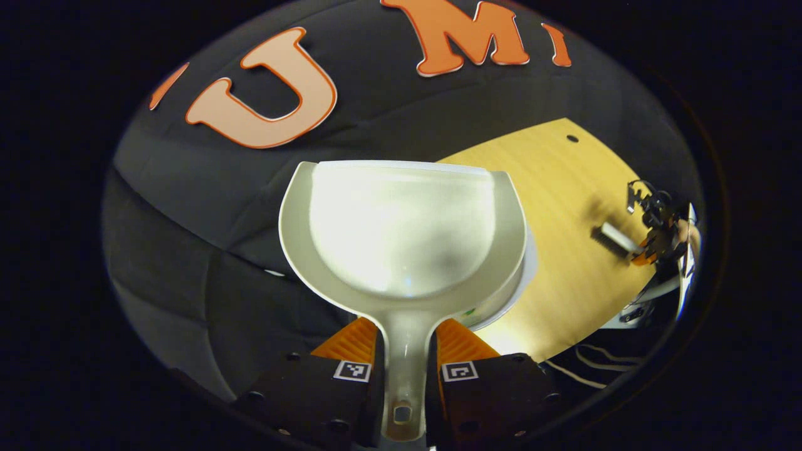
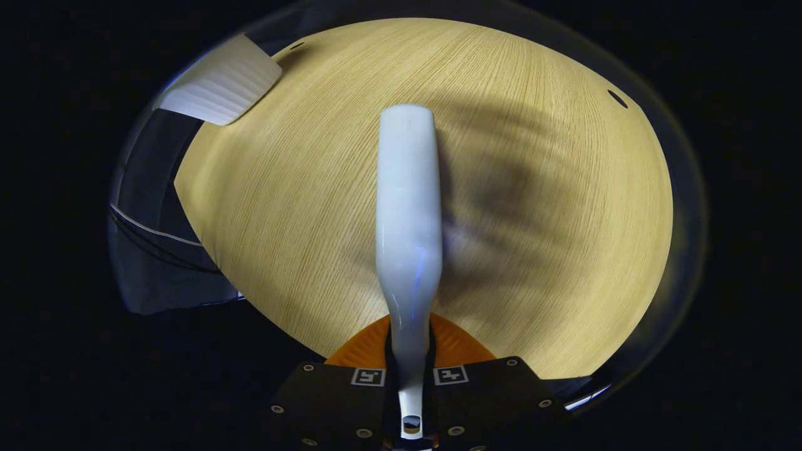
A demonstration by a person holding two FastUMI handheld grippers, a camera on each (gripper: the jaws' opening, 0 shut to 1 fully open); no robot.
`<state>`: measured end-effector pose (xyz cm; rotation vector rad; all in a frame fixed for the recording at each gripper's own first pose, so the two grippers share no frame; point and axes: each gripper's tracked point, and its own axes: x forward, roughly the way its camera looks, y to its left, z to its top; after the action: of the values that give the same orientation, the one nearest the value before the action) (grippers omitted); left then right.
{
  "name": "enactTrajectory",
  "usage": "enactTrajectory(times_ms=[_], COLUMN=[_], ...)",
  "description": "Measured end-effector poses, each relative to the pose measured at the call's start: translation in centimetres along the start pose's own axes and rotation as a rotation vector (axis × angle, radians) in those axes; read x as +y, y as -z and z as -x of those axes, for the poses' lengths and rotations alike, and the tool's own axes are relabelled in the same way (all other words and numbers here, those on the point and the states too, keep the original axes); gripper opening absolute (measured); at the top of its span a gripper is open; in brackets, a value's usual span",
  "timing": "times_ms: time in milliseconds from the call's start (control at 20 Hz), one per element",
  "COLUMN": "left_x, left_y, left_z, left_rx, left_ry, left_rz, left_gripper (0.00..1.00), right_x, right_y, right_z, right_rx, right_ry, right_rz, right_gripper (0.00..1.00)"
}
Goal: Pick up the small broom and dustpan from the desktop, sweep the trash into the dustpan with the broom, and then empty the trash into the garbage bin.
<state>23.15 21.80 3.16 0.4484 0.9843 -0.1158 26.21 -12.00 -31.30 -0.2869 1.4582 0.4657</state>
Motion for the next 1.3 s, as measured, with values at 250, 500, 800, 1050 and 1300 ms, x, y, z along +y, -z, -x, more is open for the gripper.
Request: enactTrajectory(times_ms=[250, 500, 800, 1050, 1300], left_x=[-7.5, -15.0, -23.3, -27.1, -31.8], left_y=[-2.8, -2.7, 3.1, 8.1, 11.1], left_z=[0.3, -2.0, -11.3, -16.2, -20.0], left_rx=[-0.090, -0.090, 0.024, 0.147, 0.192], left_ry=[0.185, 0.319, 0.321, 0.294, 0.242], left_rz=[0.024, 0.037, 0.084, 0.181, 0.182], left_gripper=[0.27, 0.27, 0.27, 0.27, 0.27], right_x=[0.1, 0.0, 0.6, 1.5, 2.1], right_y=[-0.3, -1.2, -1.6, -2.2, -4.5], right_z=[0.1, 0.8, 0.0, -0.3, -1.0], right_rx=[-0.040, -0.120, -0.190, -0.207, -0.234], right_ry=[-0.009, -0.035, 0.014, 0.040, 0.104], right_rz=[-0.012, -0.061, -0.121, -0.189, -0.205], right_gripper=[0.13, 0.13, 0.13, 0.13, 0.13])
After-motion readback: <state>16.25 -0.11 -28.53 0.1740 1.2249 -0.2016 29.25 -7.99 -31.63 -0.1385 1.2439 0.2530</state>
